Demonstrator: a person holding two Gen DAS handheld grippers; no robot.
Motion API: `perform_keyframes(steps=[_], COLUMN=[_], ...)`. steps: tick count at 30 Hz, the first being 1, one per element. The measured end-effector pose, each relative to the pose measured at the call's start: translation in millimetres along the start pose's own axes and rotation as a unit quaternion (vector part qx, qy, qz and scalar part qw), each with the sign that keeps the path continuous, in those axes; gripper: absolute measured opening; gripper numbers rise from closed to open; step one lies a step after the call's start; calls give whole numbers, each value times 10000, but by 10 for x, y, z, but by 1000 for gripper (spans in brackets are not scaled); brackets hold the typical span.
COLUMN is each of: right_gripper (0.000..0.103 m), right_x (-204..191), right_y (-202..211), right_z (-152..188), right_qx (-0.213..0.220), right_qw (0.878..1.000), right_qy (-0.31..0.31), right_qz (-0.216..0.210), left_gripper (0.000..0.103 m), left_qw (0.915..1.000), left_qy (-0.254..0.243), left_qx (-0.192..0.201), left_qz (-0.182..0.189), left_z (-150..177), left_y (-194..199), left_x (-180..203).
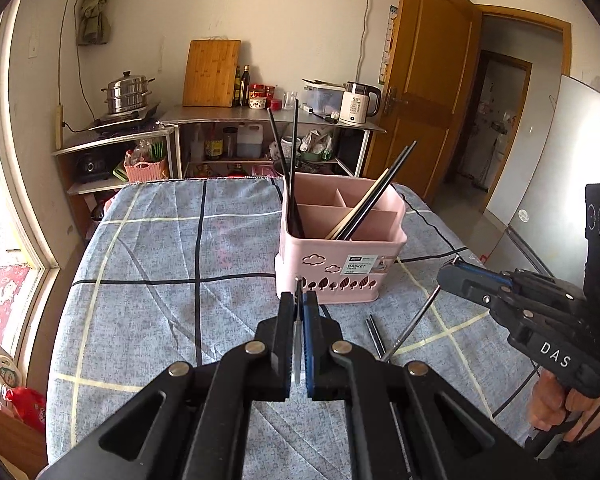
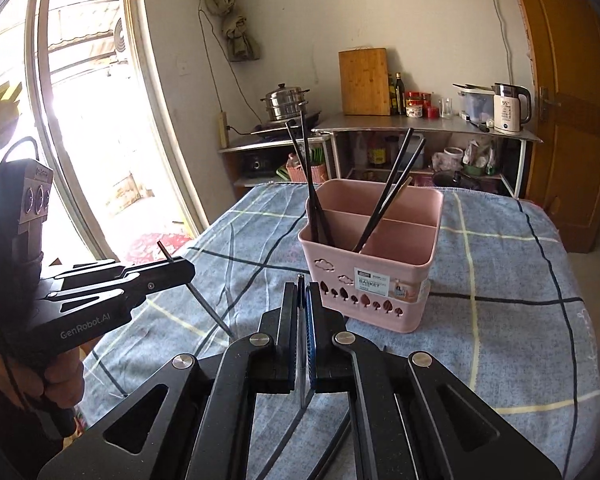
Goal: Organize utensils
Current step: 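Carry both held chopsticks above the pink basket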
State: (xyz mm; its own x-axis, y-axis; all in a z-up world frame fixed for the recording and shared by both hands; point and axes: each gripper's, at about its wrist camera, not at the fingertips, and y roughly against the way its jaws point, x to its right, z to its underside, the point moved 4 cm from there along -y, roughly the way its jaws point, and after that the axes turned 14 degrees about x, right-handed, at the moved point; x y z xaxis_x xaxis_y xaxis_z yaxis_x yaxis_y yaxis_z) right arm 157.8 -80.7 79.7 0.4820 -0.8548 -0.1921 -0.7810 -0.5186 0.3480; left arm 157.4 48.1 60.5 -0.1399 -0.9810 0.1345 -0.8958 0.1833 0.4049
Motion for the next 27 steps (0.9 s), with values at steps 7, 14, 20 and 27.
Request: perform_keyframes(steps=[7,14,20,27], right_gripper=[4,4,4,4], right_x=[45,55,111,196], right_y=[86,134,142,95], right_z=[-29,-103,-282,-633], right_qx=[64,133,340,710], right_qw=[10000,9999,9993,9974], right_qy=[12,77,116,91], right_qz=[12,7,42,122], left_gripper=[5,5,5,5], left_qw=[9999,9998,9994,9989], left_qy=[-11,-29,-47,37], left_qx=[7,5,58,311], left_qz=[112,219,332,351], left_z=[-29,-90,-302,-724], left_y=[17,35,-14,-127], left_x=[60,103,121,89])
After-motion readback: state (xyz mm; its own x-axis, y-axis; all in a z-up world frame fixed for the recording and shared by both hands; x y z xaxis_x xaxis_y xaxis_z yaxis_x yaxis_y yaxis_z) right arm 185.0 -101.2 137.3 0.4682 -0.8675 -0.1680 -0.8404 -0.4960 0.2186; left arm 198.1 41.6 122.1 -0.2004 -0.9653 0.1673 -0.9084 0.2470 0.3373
